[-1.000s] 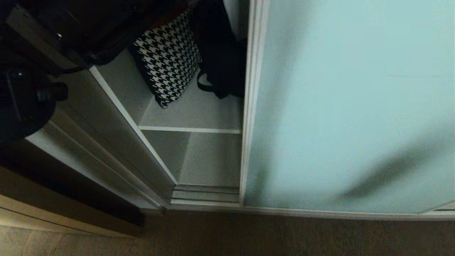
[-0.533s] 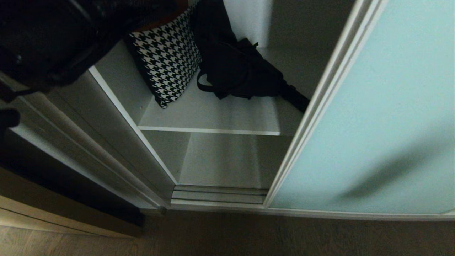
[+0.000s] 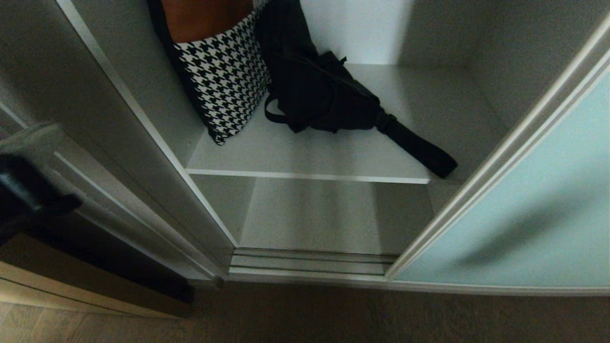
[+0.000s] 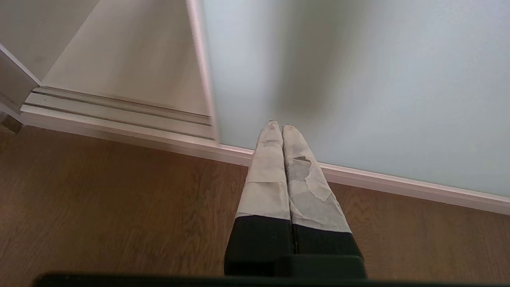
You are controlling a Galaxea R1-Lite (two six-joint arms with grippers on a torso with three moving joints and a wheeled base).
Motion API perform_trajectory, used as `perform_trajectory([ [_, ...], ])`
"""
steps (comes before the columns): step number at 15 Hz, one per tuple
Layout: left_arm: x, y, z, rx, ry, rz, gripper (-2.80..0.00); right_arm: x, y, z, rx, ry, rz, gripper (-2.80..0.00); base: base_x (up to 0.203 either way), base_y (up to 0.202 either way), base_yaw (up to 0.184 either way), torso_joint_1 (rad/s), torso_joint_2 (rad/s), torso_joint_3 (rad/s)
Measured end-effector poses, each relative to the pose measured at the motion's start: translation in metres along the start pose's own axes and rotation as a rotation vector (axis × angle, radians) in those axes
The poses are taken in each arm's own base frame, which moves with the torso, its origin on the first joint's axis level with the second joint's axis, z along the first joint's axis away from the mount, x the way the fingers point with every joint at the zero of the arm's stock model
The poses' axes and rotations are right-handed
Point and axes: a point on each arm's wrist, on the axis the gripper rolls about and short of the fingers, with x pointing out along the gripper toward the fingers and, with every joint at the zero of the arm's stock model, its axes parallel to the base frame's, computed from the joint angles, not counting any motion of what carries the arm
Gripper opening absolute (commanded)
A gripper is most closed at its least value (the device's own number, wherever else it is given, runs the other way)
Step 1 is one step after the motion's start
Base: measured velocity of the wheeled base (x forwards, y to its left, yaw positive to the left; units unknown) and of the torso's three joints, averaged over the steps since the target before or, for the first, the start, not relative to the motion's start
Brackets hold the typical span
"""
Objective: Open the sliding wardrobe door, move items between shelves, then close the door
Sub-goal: Open the door
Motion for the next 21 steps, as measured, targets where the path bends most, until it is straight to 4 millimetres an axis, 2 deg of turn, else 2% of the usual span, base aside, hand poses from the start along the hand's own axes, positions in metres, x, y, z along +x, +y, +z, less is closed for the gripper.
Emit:
perform_trajectory([
  [2, -0.039, 0.023, -0.018, 0.023, -0.002, 0.096, -2.80, 0.000, 0.000, 0.000, 0.000, 0.000, 0.000, -2.80, 0.000, 0.000, 0.000, 0.000, 0.00, 0.000],
  [4, -0.070, 0.037, -0.037, 0.037, -0.010, 0.172, -2.80, 0.000, 0.000, 0.000, 0.000, 0.000, 0.000, -2.80, 0.000, 0.000, 0.000, 0.000, 0.00, 0.000],
  [7, -0.110, 0.046, -0.072, 0.052, 0.004, 0.207, -2.80, 0.000, 0.000, 0.000, 0.000, 0.000, 0.000, -2.80, 0.000, 0.000, 0.000, 0.000, 0.00, 0.000],
  [9, -0.127, 0.049, -0.091, 0.028, 0.061, 0.200, -2.80, 0.000, 0.000, 0.000, 0.000, 0.000, 0.001, -2.80, 0.000, 0.000, 0.000, 0.000, 0.00, 0.000],
  [12, -0.137, 0.050, -0.111, -0.053, 0.176, 0.182, -2.80, 0.000, 0.000, 0.000, 0.000, 0.000, 0.000, -2.80, 0.000, 0.000, 0.000, 0.000, 0.00, 0.000],
  [15, -0.138, 0.048, -0.101, 0.030, 0.074, 0.066, -2.80, 0.000, 0.000, 0.000, 0.000, 0.000, 0.000, -2.80, 0.000, 0.000, 0.000, 0.000, 0.00, 0.000],
  [17, -0.139, 0.050, -0.095, 0.131, 0.022, 0.130, -2.80, 0.000, 0.000, 0.000, 0.000, 0.000, 0.000, -2.80, 0.000, 0.000, 0.000, 0.000, 0.00, 0.000],
  [21, -0.140, 0.053, -0.090, 0.112, 0.009, 0.322, -2.80, 0.000, 0.000, 0.000, 0.000, 0.000, 0.000, -2.80, 0.000, 0.000, 0.000, 0.000, 0.00, 0.000],
])
